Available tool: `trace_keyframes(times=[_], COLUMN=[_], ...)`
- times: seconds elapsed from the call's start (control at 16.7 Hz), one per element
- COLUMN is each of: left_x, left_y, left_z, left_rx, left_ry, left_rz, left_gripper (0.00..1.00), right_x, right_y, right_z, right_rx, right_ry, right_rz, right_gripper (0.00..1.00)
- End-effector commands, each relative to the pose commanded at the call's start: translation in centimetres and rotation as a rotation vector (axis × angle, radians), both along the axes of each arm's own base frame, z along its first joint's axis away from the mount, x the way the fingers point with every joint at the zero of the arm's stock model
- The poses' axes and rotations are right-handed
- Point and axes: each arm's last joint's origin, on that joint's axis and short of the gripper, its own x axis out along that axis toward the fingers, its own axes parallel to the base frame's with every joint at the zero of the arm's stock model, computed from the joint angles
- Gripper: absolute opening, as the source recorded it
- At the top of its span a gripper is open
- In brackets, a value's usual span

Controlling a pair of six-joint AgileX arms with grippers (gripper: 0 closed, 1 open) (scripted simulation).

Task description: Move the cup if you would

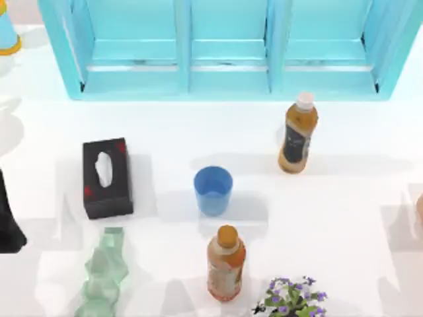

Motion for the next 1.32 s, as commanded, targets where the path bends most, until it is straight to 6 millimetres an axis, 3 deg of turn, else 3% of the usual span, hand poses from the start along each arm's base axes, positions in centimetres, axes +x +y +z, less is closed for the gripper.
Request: trace_keyframes(times=[0.18,0.36,0.66,0.84,1.02,1.14,1.32], left_x=[0.0,0.1,2.1,5.8,11.2,14.8,19.0], left_y=[0.0,-0.4,-2.0,-4.1,-7.9,-11.2,-16.6], left_z=[0.2,1.9,8.7,13.3,16.0,16.2,14.8], left_rx=[-0.004,-0.039,-0.135,-0.179,-0.189,-0.175,-0.130], left_ry=[0.008,0.080,0.332,0.554,0.808,0.979,1.206], left_rz=[-0.004,-0.039,-0.128,-0.172,-0.189,-0.181,-0.148], left_gripper=[1.00,1.00,1.00,1.00,1.00,1.00,1.00], right_x=[0.0,0.0,0.0,0.0,0.0,0.0,0.0], right_y=[0.0,0.0,0.0,0.0,0.0,0.0,0.0], right_z=[0.0,0.0,0.0,0.0,0.0,0.0,0.0], right_rx=[0.000,0.000,0.000,0.000,0.000,0.000,0.000], right_ry=[0.000,0.000,0.000,0.000,0.000,0.000,0.000], right_rz=[0.000,0.000,0.000,0.000,0.000,0.000,0.000], right_gripper=[1.00,1.00,1.00,1.00,1.00,1.00,1.00])
